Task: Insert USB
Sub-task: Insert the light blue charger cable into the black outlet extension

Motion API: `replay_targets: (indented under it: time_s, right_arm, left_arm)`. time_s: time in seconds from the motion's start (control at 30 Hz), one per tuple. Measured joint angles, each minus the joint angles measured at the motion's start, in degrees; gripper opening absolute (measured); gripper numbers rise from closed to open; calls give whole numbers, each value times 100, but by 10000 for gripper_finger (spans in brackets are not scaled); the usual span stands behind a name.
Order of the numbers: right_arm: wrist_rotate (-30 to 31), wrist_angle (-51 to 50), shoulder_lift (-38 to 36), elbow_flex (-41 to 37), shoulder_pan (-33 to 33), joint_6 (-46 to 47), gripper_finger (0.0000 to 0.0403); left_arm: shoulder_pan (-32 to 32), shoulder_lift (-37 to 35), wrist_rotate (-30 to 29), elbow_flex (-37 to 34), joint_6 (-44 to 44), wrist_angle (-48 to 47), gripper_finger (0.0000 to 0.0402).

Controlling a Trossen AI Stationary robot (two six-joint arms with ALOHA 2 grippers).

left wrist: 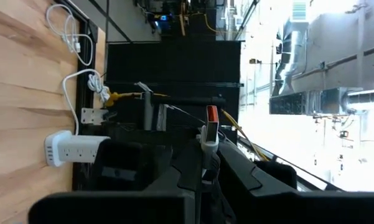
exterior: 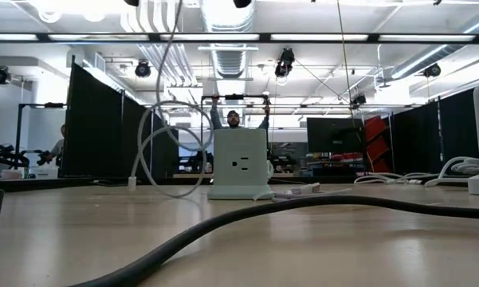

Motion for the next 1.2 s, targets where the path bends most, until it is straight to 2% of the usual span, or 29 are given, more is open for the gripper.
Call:
replay_targets:
  time_s: [0.17,0.33,0.67,1.2]
  right_arm:
    - [-192,70,6,0,-30,98,140]
    - [-284,308,160,0,-54,44,120]
    - [262,439,241,-1,-49,17,81]
    - [311,584,221,-2,-51,18,45]
  left_arm:
    - [0,-2,103,0,-143,-112,17]
    - [0,-2,122,0,-317,-273,17]
    - [-9,-3,77,-2,-307,-244,17]
    - [-15,-50,104,-1,-289,-260,17]
